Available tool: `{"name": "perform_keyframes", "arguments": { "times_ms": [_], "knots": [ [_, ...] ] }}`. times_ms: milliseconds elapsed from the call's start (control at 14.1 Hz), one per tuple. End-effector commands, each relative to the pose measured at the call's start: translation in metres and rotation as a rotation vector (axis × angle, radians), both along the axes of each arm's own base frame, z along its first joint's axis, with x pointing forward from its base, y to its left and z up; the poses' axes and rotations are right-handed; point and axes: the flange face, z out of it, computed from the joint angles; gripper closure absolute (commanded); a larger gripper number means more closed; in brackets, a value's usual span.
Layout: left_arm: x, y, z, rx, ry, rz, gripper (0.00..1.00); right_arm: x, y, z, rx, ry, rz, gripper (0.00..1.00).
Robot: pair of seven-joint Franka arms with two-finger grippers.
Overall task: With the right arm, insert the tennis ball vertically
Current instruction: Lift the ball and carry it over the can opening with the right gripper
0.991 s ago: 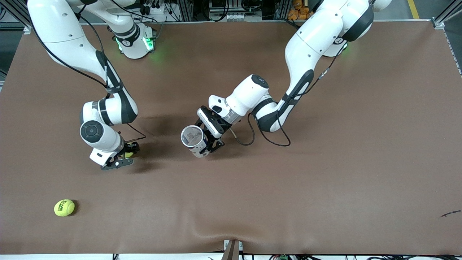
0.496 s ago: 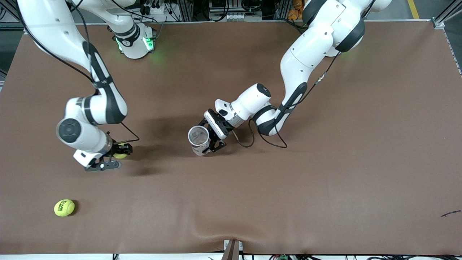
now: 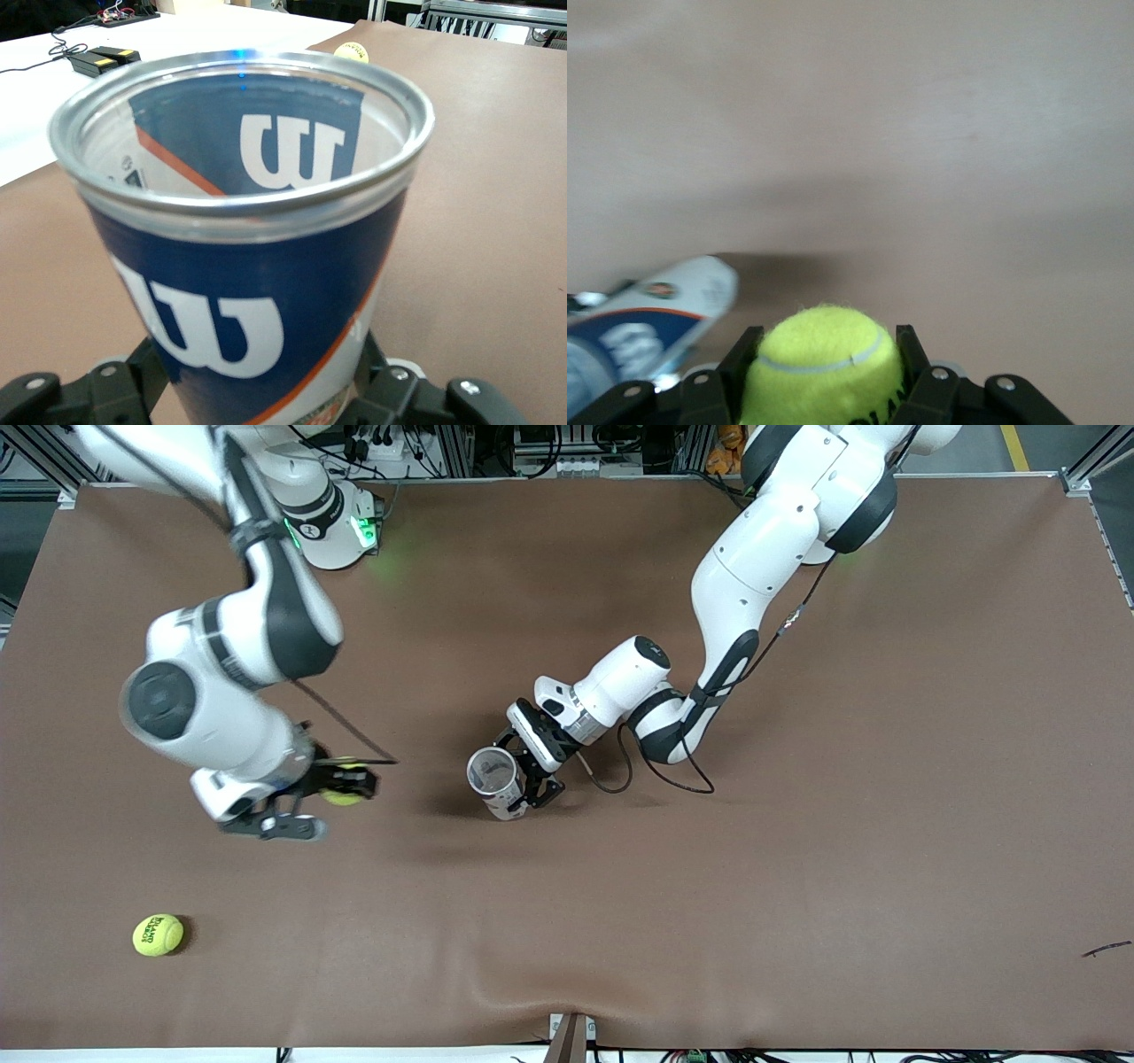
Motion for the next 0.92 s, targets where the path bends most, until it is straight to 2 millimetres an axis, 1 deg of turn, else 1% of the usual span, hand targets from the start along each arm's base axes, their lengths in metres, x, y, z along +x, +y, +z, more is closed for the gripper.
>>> {"name": "perform_keyframes", "arguments": {
  "times_ms": [0, 71, 142, 212, 283, 425, 637, 708, 850],
  "knots": [
    [-0.004, -0.004, 0.002, 0.018, -0.018, -0.017, 0.14, -0.001, 0.043, 0.023, 0.031, -0.087, -0.076, 0.67],
    [-0.003, -0.004, 0.002, 0.017, -0.017, -0.015, 0.15, 0.001, 0.048, 0.026, 0.050, -0.121, -0.091, 0.67],
    [-0.003, -0.004, 0.002, 0.017, -0.017, -0.015, 0.17, 0.000, 0.055, 0.027, 0.058, -0.137, -0.082, 0.64],
    [-0.003, -0.004, 0.002, 0.019, -0.019, -0.015, 0.19, -0.006, 0.068, 0.025, 0.059, -0.136, -0.063, 0.63],
    [-0.003, -0.004, 0.002, 0.018, -0.018, -0.016, 0.21, -0.010, 0.076, 0.023, 0.058, -0.134, -0.051, 0.63],
    [-0.004, -0.004, 0.002, 0.018, -0.019, -0.017, 0.22, -0.020, 0.091, 0.013, 0.048, -0.115, -0.025, 0.60],
    [-0.004, -0.004, -0.001, 0.021, -0.015, -0.017, 0.22, -0.040, 0.126, 0.009, 0.048, -0.107, 0.032, 0.60],
    [-0.004, -0.004, -0.002, 0.022, -0.015, -0.018, 0.22, -0.046, 0.132, 0.004, 0.044, -0.102, 0.044, 0.60],
    [-0.004, -0.004, -0.002, 0.023, -0.016, -0.019, 0.22, -0.052, 0.139, -0.010, 0.049, -0.113, 0.056, 0.60]
  ]
}}
